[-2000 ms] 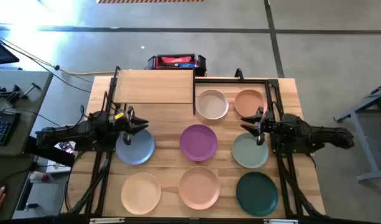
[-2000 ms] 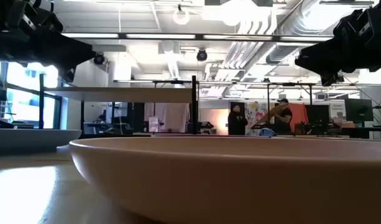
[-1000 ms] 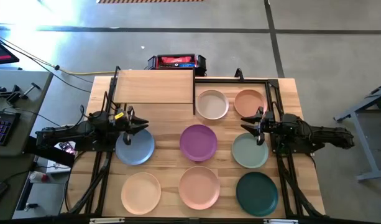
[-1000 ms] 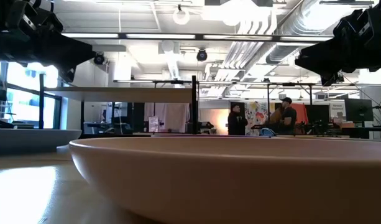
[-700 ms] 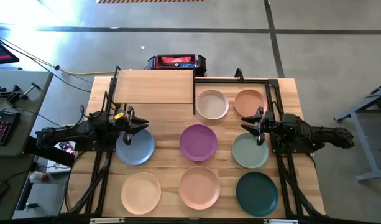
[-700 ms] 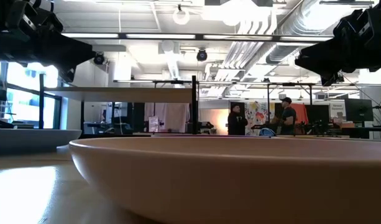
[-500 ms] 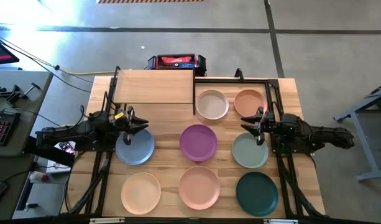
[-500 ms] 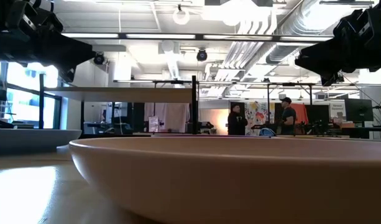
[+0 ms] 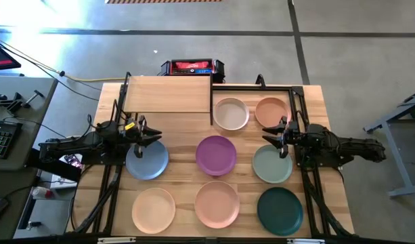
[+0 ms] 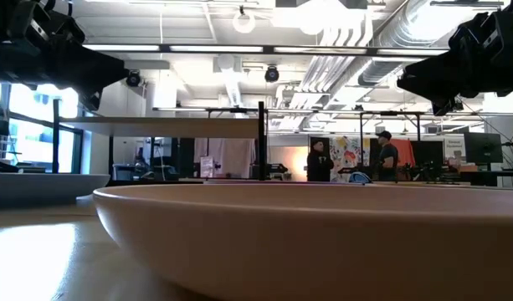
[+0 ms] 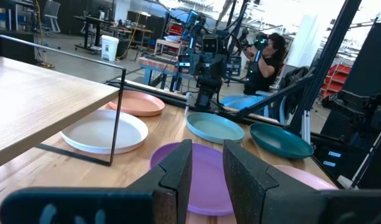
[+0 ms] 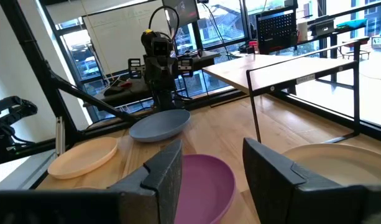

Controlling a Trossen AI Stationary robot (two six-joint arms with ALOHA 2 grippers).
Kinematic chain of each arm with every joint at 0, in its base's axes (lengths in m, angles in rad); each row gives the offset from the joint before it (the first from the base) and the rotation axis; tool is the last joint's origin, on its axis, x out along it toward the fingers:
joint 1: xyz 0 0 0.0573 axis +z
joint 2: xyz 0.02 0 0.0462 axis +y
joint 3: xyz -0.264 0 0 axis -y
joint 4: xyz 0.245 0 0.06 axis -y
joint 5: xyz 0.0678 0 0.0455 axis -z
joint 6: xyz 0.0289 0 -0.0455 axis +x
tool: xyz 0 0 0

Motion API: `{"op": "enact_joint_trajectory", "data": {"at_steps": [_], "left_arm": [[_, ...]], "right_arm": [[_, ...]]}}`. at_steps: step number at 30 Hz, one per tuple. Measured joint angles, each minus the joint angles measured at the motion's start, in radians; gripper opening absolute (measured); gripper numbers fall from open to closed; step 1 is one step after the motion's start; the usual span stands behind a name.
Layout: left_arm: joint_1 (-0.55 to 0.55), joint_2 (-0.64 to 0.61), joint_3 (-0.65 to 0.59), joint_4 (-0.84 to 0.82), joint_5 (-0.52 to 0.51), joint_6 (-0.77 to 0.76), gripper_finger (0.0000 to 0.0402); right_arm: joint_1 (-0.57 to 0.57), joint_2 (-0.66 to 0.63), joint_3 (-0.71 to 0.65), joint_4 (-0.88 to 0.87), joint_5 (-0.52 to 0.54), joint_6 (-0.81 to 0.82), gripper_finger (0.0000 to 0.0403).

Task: Place and stack plates onto a shelf

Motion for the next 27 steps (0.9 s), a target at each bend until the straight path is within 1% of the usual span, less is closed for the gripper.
{"op": "enact_joint_trajectory", "data": {"at_steps": [13, 19, 23, 27], "left_arm": [[0.000, 0.000, 0.000, 0.001, 0.000, 0.000, 0.0078], [0.001, 0.000, 0.000, 0.022, -0.017, -0.010, 0.0078], [0.001, 0.000, 0.000, 0.100, -0.022, -0.134, 0.0078], [0.001, 0.000, 0.001, 0.161, -0.065, -0.259, 0.0078]], "right_arm": [[0.000, 0.000, 0.000, 0.000, 0.000, 0.000, 0.0151], [0.000, 0.000, 0.000, 0.000, 0.000, 0.000, 0.0151], [0.000, 0.000, 0.000, 0.000, 0.000, 0.000, 0.0151], [0.000, 0.000, 0.000, 0.000, 0.000, 0.000, 0.0151]]}}
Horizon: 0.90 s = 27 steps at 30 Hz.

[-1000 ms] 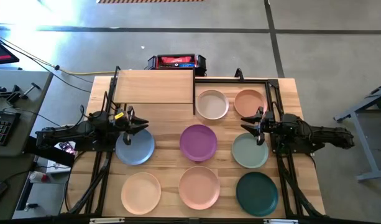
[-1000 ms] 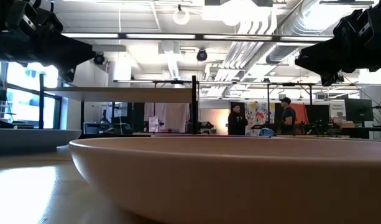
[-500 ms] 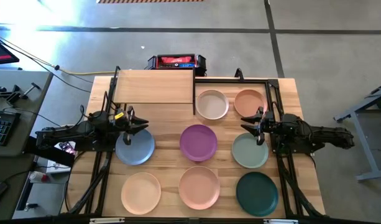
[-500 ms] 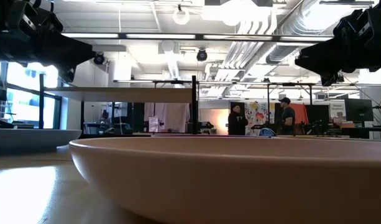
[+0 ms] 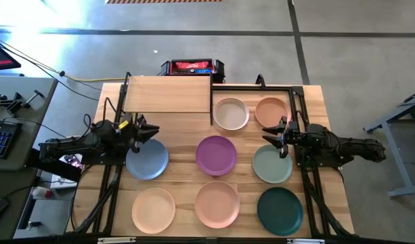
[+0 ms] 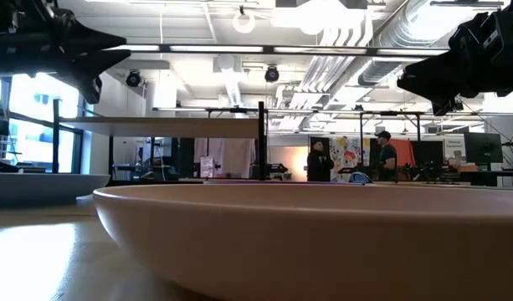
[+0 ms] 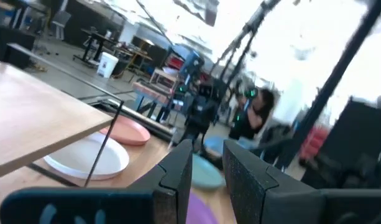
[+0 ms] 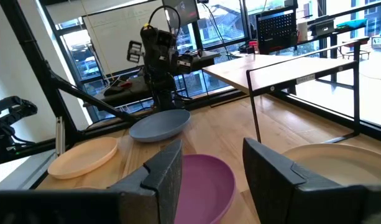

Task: Place and stack plates onto a shelf
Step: Put the top orange plate on the shelf

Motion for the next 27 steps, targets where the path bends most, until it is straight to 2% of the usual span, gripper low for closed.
{"op": "enact_joint_trajectory", "data": {"at_steps": [7, 16, 27], "left_arm": [[0.000, 0.000, 0.000, 0.021, -0.006, -0.130, 0.0078], [0.001, 0.000, 0.000, 0.027, -0.063, -0.108, 0.0078], [0.001, 0.000, 0.000, 0.035, -0.239, -0.107, 0.0078]], "right_arm": [[0.000, 0.000, 0.000, -0.001, 0.000, 0.000, 0.0151], [0.000, 0.000, 0.000, -0.002, 0.000, 0.000, 0.0151], [0.000, 0.000, 0.000, 0.002, 0.000, 0.180, 0.0151]]}}
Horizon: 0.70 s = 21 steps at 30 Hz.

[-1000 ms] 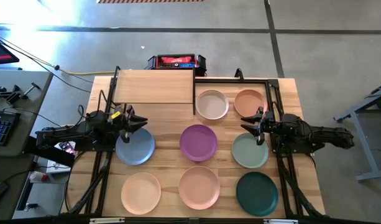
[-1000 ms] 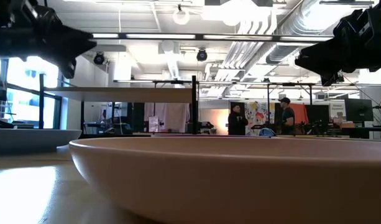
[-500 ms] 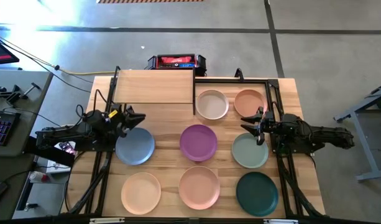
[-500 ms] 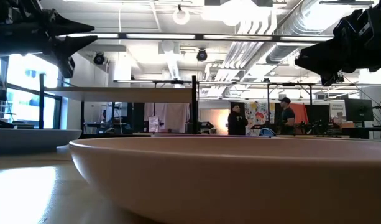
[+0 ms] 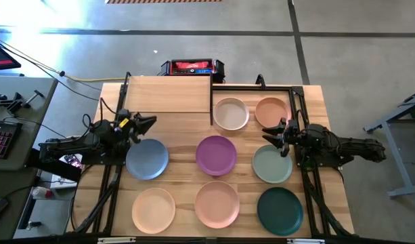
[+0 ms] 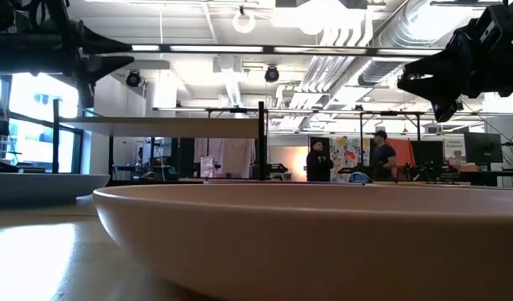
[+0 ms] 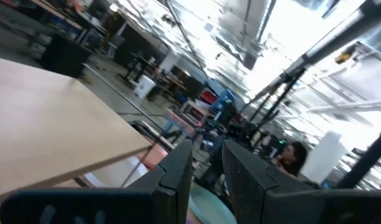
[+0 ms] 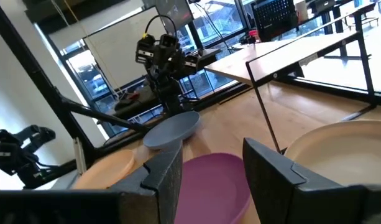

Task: Place and stack plates onto a shelf
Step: Put the top orange plate on the shelf

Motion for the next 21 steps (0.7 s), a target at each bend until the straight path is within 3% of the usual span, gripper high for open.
{"op": "enact_joint_trajectory", "data": {"at_steps": [6, 9, 13, 17, 21], "left_arm": [[0.000, 0.000, 0.000, 0.047, -0.093, -0.001, 0.0078], [0.000, 0.000, -0.001, 0.116, -0.130, 0.000, 0.0078], [0.001, 0.000, 0.013, 0.187, -0.157, 0.013, 0.0078], [0.001, 0.018, 0.083, 0.189, -0.160, 0.057, 0.0078], [0.001, 0.083, 0.200, 0.184, -0.153, 0.130, 0.0078]], "right_arm": [[0.000, 0.000, 0.000, 0.013, 0.062, 0.019, 0.0151], [0.000, 0.000, 0.000, 0.090, 0.124, 0.042, 0.0151], [-0.004, 0.000, 0.011, 0.233, 0.132, -0.005, 0.0151], [-0.020, 0.005, 0.101, 0.264, 0.132, -0.104, 0.0151], [-0.042, 0.051, 0.250, 0.173, 0.132, -0.232, 0.0151]]}}
